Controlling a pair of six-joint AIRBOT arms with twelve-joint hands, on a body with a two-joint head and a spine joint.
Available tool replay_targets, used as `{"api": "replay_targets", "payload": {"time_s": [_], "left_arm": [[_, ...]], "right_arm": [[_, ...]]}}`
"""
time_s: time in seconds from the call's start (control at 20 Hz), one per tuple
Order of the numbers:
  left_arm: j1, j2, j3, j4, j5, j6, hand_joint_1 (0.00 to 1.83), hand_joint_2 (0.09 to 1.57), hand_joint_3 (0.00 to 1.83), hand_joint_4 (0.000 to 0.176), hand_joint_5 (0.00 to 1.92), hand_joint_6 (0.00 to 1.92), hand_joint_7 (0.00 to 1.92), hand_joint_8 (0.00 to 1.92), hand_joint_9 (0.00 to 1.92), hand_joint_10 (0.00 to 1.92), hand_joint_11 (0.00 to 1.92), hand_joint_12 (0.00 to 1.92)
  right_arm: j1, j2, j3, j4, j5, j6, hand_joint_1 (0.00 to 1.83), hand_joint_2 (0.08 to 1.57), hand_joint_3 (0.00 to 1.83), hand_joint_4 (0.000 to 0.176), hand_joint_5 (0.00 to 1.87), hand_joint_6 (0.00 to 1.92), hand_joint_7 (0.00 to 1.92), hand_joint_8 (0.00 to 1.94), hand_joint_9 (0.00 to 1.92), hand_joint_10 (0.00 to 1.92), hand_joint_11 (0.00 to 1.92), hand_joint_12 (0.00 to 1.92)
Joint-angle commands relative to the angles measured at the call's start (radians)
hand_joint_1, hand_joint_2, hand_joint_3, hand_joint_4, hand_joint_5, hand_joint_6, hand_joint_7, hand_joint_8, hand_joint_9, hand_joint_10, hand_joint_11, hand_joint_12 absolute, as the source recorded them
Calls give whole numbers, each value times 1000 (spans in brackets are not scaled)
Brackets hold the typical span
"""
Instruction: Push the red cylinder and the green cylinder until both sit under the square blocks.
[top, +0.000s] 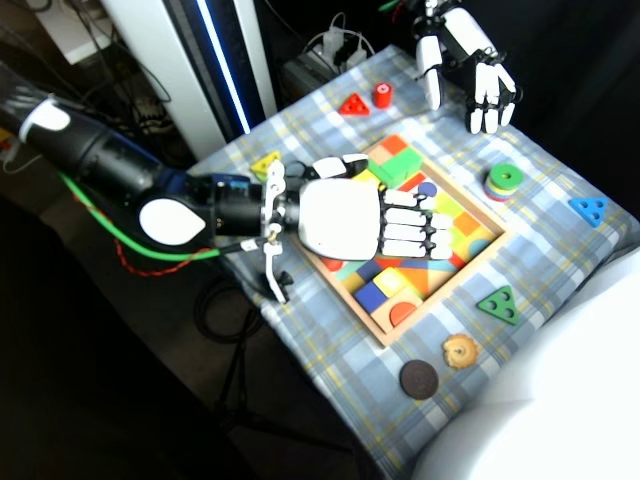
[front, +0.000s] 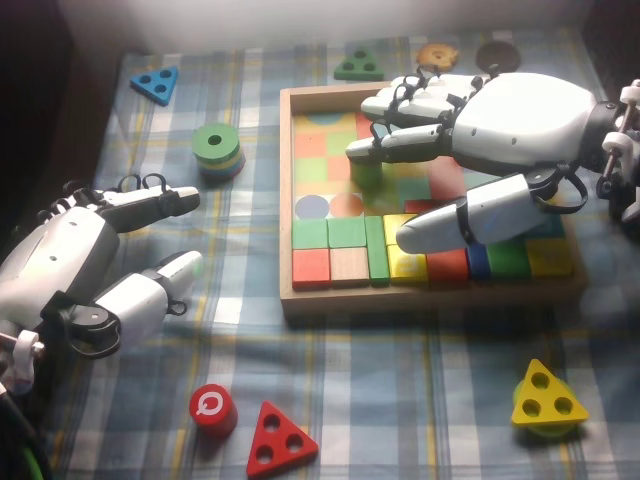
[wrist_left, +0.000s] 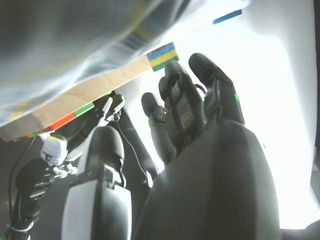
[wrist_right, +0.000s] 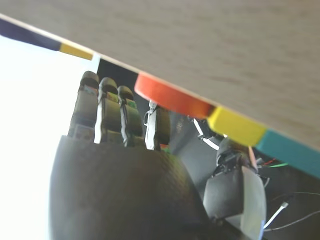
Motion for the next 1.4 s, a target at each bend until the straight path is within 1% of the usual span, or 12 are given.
{"api": "replay_targets", "payload": {"time_s": [0.0, 0.05, 0.15, 0.25, 0.35, 0.45, 0.55, 0.65, 0.8, 0.95, 1.15, 1.35], "left_arm": [[-7, 1, 3, 45, -116, -7, 668, 1338, 0, 54, 590, 1, 472, 1, 452, 0, 0, 722], [-7, 1, 2, 45, -116, -7, 683, 1334, 0, 44, 598, 2, 475, 1, 457, 1, 0, 755], [-7, 1, 2, 44, -114, -7, 698, 1330, 0, 40, 615, 5, 481, 2, 462, 2, 0, 777], [-7, 1, 2, 44, -112, -7, 677, 1335, 0, 47, 601, 0, 483, 1, 472, 2, 0, 796], [-7, 1, 2, 43, -111, -7, 679, 1335, 0, 49, 605, 2, 492, 3, 491, 8, 12, 813], [-7, 1, 2, 43, -111, -7, 680, 1331, 0, 40, 617, 2, 491, 0, 490, 1, 0, 837], [-7, 1, 2, 43, -111, -7, 661, 1337, 2, 42, 606, 0, 481, 0, 472, 2, 2, 799], [-7, 2, 1, 43, -111, -7, 615, 1339, 2, 55, 594, 1, 472, 0, 471, 2, 3, 811], [-6, 2, 0, 41, -110, -7, 642, 1341, 1, 60, 584, 1, 458, 2, 454, 2, 0, 764], [-5, 2, 0, 41, -108, -7, 696, 1333, 0, 55, 608, 1, 494, 2, 483, 3, 2, 813], [-4, 1, 0, 39, -107, -7, 686, 1334, 0, 41, 609, 1, 483, 0, 477, 0, 0, 843], [-4, 1, 1, 39, -106, -7, 619, 1343, 4, 51, 591, 1, 464, 2, 455, 2, 1, 785]], "right_arm": [[14, 15, -10, 9, 55, 8, 0, 1028, 17, 99, 290, 5, 2, 0, 0, 0, 0, 0], [14, 28, -20, 1, 45, 8, 0, 1039, 20, 97, 283, 2, 0, 0, 0, 0, 0, 0], [14, 51, -37, -8, 28, 8, 0, 1048, 19, 62, 261, 8, 0, 0, 0, 0, 0, 0], [13, 79, -52, -16, 13, 8, 0, 1024, 5, 45, 279, 14, 0, 0, 0, 0, 0, 0], [13, 107, -71, -28, 2, 8, 0, 974, 0, 52, 298, 17, 20, 7, 0, 0, 0, 0], [12, 131, -92, -40, -7, 8, 0, 1010, 2, 81, 292, 11, 24, 7, 0, 0, 0, 0], [7, 158, -113, -45, -13, 8, 0, 1018, 4, 68, 321, 18, 43, 11, 0, 0, 0, 0], [-2, 184, -133, -45, -16, 8, 0, 1010, 1, 83, 307, 8, 26, 2, 0, 0, 0, 0], [-11, 222, -164, -45, -16, 8, 0, 1052, 18, 44, 315, 10, 37, 6, 0, 0, 0, 0], [-15, 252, -182, -45, -18, 8, 0, 1021, 1, 85, 302, 2, 37, 4, 0, 0, 0, 0], [-15, 258, -189, -39, -18, 5, 0, 997, 0, 79, 297, 1, 40, 3, 0, 0, 0, 0], [-15, 272, -201, -32, -17, 1, 0, 991, 0, 127, 267, 0, 37, 2, 0, 0, 0, 0]]}}
